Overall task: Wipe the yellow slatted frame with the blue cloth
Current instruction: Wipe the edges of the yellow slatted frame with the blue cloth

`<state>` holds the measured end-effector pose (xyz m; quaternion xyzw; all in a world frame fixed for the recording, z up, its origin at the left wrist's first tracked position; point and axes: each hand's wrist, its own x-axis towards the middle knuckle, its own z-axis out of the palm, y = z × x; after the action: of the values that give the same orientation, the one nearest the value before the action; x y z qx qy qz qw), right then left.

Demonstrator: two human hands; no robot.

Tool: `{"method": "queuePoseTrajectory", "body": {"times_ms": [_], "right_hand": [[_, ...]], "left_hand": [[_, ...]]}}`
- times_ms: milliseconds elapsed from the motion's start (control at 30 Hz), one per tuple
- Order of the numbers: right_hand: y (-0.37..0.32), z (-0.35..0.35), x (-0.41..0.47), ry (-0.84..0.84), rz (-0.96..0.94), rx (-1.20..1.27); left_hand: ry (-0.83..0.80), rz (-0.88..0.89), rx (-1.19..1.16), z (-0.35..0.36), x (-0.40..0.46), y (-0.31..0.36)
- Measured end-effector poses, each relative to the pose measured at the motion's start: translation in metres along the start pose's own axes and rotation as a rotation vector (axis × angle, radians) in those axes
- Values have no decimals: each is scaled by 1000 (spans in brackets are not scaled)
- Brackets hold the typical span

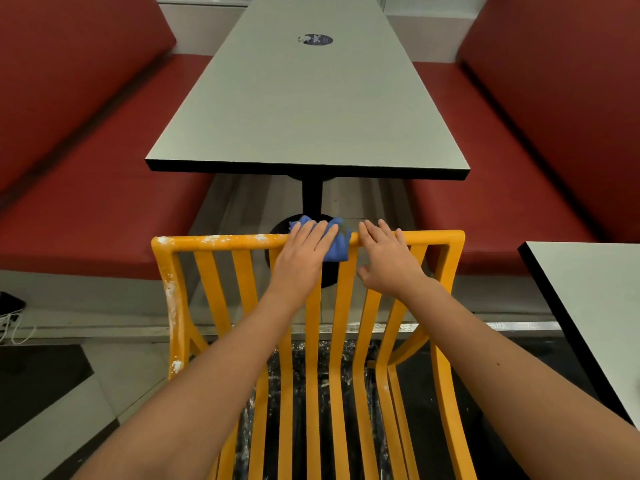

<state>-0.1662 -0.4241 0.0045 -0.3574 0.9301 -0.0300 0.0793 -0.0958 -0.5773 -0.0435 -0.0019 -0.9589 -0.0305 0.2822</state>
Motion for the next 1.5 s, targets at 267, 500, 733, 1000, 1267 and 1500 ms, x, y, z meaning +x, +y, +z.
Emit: {"method": "queuePoseTrajectory", "body": {"times_ms": [267,500,733,1000,1267,1500], "right_hand": [[-8,-6,3,-47,27,-8],[-8,-3,11,68,10,-24],[-7,-3,11,114,14,-66],[-9,-2,14,93,37,-19],[-20,7,22,143,15,13],[-24,8,21,132,51,33]], "left_hand": [[1,-113,-37,-8,-8,-21],[-63,-87,-97,-9,0,-13],[-59,-54,-63,-11,-2,-18],[-25,-151,-27,-11,-11,-19],[-22,-30,-17,-24,-24,-52],[-28,-83,-49,-19,-18,-35]]}}
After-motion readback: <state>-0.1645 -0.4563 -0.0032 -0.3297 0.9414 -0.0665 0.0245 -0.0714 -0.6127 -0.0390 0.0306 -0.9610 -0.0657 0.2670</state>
